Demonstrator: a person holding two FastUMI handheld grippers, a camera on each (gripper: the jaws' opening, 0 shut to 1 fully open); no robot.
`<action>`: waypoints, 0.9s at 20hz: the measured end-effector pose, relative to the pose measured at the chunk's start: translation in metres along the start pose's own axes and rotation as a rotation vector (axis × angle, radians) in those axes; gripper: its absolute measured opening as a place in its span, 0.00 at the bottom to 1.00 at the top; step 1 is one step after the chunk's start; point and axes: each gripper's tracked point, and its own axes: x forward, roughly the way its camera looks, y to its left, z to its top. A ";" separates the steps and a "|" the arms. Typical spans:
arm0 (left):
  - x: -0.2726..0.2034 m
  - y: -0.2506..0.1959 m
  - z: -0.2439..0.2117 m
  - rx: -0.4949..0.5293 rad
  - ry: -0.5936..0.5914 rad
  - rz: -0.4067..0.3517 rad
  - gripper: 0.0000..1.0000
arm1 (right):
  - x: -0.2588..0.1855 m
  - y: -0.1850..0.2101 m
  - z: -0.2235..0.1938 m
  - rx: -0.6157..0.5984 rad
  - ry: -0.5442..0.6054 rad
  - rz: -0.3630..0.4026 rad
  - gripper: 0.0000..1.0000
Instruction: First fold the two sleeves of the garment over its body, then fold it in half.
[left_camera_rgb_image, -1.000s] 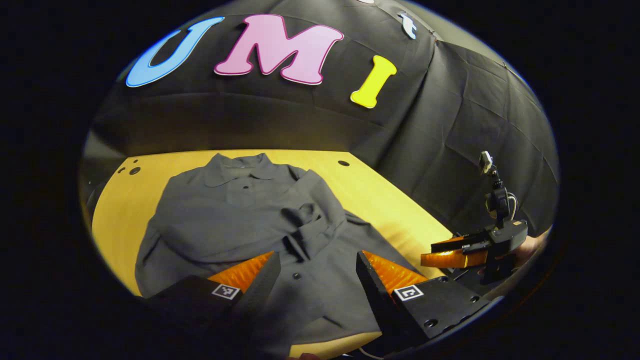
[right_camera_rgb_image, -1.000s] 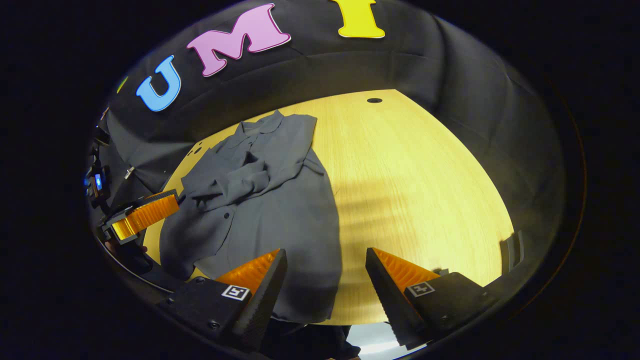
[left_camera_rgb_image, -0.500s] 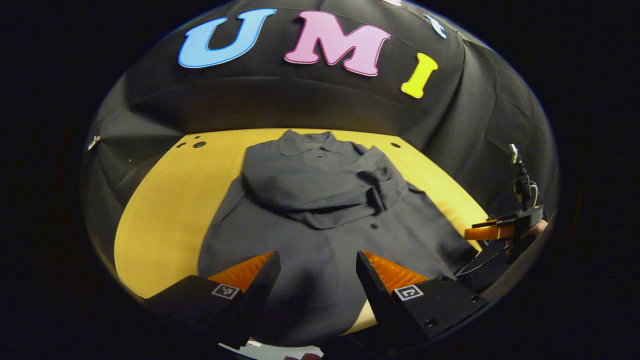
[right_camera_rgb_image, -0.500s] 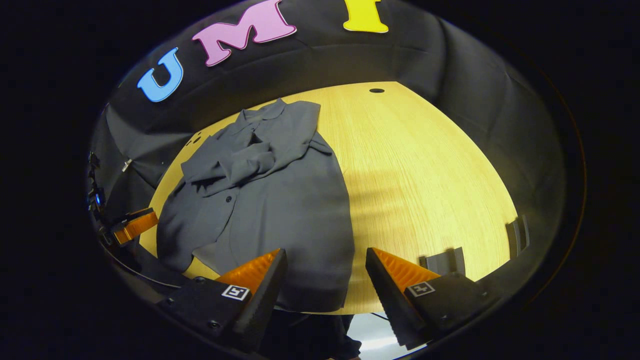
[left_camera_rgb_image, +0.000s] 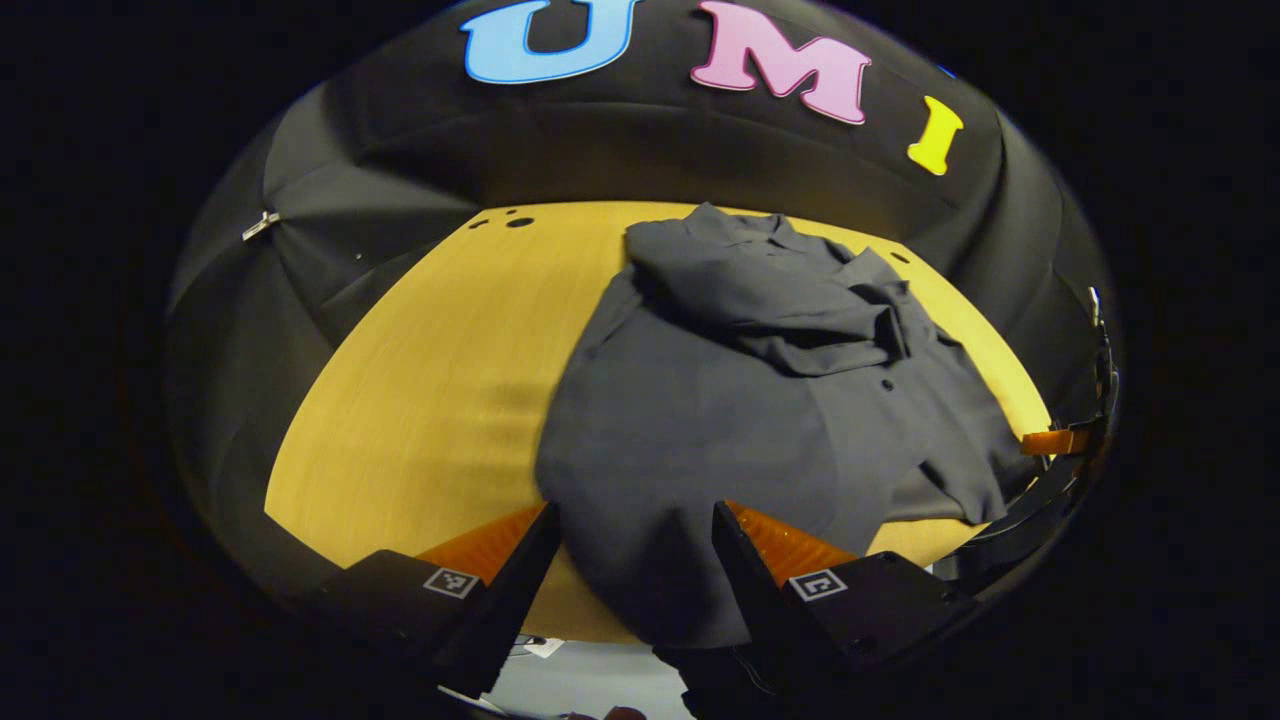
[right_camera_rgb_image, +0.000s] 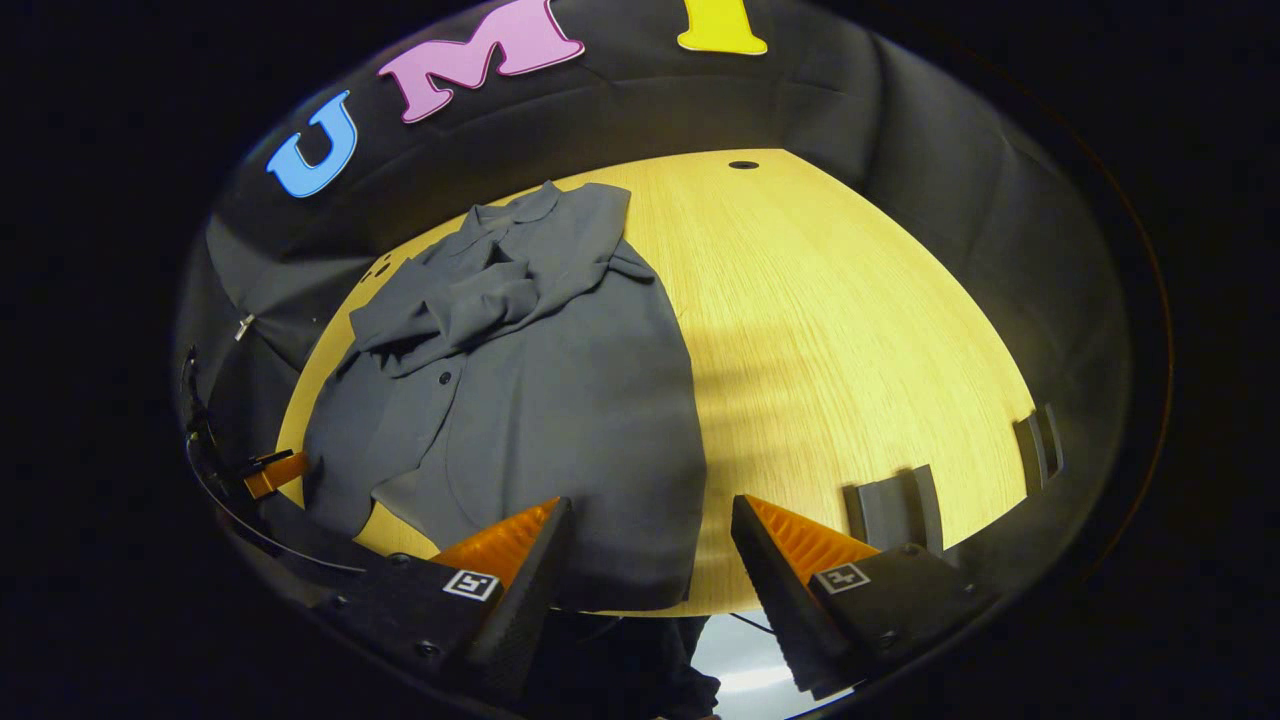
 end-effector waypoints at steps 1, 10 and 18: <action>0.002 0.004 -0.002 -0.005 0.011 0.005 0.96 | 0.001 0.002 -0.001 -0.001 0.002 0.000 0.98; 0.020 0.000 -0.020 0.013 0.112 0.010 0.96 | 0.015 0.013 -0.020 -0.055 0.054 -0.028 0.98; 0.028 -0.026 -0.016 0.109 0.125 -0.049 0.69 | 0.027 0.036 -0.020 -0.211 0.055 -0.017 0.64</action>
